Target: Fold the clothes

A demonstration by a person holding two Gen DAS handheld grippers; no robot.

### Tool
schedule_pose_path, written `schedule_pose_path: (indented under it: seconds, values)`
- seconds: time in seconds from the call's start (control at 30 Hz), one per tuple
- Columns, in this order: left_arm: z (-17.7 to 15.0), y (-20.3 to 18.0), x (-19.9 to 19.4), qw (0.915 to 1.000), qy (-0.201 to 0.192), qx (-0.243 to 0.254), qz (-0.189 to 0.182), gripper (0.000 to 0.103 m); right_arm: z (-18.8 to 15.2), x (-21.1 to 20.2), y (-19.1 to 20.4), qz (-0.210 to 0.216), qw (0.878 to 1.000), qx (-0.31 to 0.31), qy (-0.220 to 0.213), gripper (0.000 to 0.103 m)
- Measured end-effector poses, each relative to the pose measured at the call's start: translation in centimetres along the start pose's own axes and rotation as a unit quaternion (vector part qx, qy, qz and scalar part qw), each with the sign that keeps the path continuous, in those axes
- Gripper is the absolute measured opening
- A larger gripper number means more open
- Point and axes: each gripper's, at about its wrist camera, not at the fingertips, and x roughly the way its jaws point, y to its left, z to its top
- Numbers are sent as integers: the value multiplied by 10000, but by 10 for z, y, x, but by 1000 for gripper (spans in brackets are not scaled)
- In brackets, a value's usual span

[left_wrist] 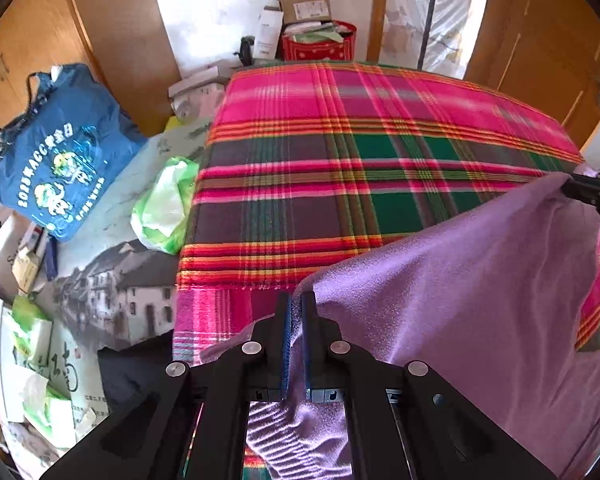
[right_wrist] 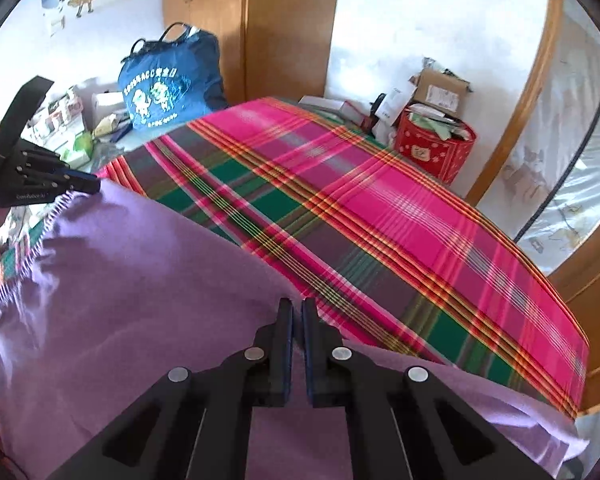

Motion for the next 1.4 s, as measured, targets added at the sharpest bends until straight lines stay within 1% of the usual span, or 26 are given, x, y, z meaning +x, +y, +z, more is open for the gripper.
schedule_pose_path:
  seconds: [0.13,0.33,0.63,0.77,0.9,1.0,1.07,1.17,1.2,1.23,1.27,1.3,1.33,1.4]
  values:
    - [-7,-5,-18,9998,-174,68,26,5,-7,-25,10,-68,9999,98,-100,5]
    - [-18,-11,-45,9991,-391,158,15,5,-23,-68,30,-59,9995,220,-237,5]
    - [-39,-19,-89,9970,-714,274,65,3,-49,-116,61,-278,9986,258,-381,5]
    - [-50,-18,-101,9968,-739,295,125,2,-62,-132,74,-464,9976,312,-396,5]
    - [-62,-17,-113,9967,-756,291,88,2,-77,-148,95,-489,9975,273,-423,5]
    - [-67,-13,-113,9973,-704,217,17,2,-86,-153,107,-621,9972,164,-386,5]
    - [-67,-10,-110,9981,-611,71,-50,4,-89,-151,111,-652,9972,145,-337,5]
    - [-63,-7,-104,9984,-569,-38,21,5,-91,-148,111,-650,9972,193,-304,5]
    - [-61,-5,-102,9985,-537,-58,-37,6,-91,-147,111,-629,9973,230,-299,5]
    - [-58,-2,-100,9986,-461,-165,-217,12,-91,-146,111,-614,9974,257,-294,5]
    - [-55,2,-97,9981,-384,-271,-397,25,-92,-146,111,-605,9974,270,-290,5]
    - [-52,6,-95,9971,-308,-377,-577,29,-92,-145,111,-594,9974,283,-285,5]
    - [-49,10,-91,9955,-207,-505,-772,30,-93,-145,110,-583,9975,295,-280,5]
    - [-40,18,-79,9867,213,-959,-1295,30,-94,-144,110,-558,9975,322,-276,5]
